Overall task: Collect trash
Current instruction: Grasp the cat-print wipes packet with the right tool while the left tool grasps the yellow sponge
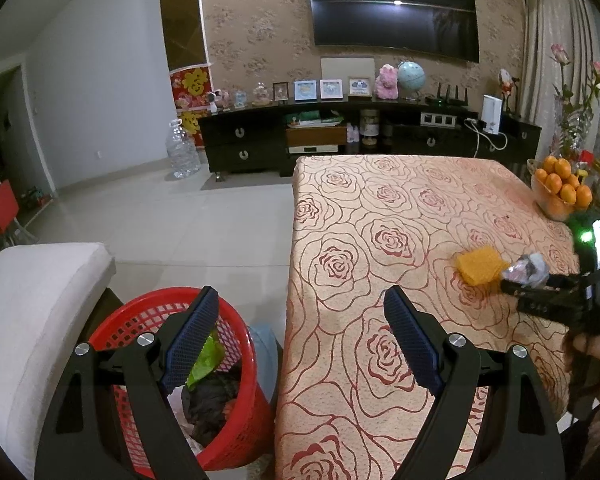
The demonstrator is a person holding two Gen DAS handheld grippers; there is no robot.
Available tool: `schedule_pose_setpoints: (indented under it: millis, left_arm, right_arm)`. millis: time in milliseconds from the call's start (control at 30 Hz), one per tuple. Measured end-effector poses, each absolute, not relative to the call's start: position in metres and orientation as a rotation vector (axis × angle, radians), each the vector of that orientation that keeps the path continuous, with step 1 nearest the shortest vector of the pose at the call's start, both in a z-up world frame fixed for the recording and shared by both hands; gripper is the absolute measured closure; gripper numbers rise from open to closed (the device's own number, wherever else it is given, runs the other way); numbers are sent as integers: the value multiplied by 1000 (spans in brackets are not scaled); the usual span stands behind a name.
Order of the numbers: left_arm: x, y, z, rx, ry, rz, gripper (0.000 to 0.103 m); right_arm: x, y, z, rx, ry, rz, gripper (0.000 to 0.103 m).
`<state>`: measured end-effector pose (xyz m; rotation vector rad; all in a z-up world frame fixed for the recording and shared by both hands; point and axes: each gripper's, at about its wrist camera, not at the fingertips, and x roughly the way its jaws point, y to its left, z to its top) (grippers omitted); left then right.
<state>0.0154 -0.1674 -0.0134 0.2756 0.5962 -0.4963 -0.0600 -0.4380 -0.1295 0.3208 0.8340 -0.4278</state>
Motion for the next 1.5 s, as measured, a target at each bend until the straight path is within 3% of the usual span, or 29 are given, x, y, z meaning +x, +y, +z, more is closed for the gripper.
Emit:
schedule_pose_setpoints:
  millis: [500,967,1500]
  left_arm:
    - [14,-207,-23,295,647,-631,22]
    - [21,-320,-46,523,600,-831,22]
    - [18,-436,-136,758,673,-1085,22]
  right_arm:
    - [-124,-445,-50,337,673,-464,34]
    - [-147,-473,-54,438,649,-521,34]
    - [-151,-496,-87,485,727,-561,34]
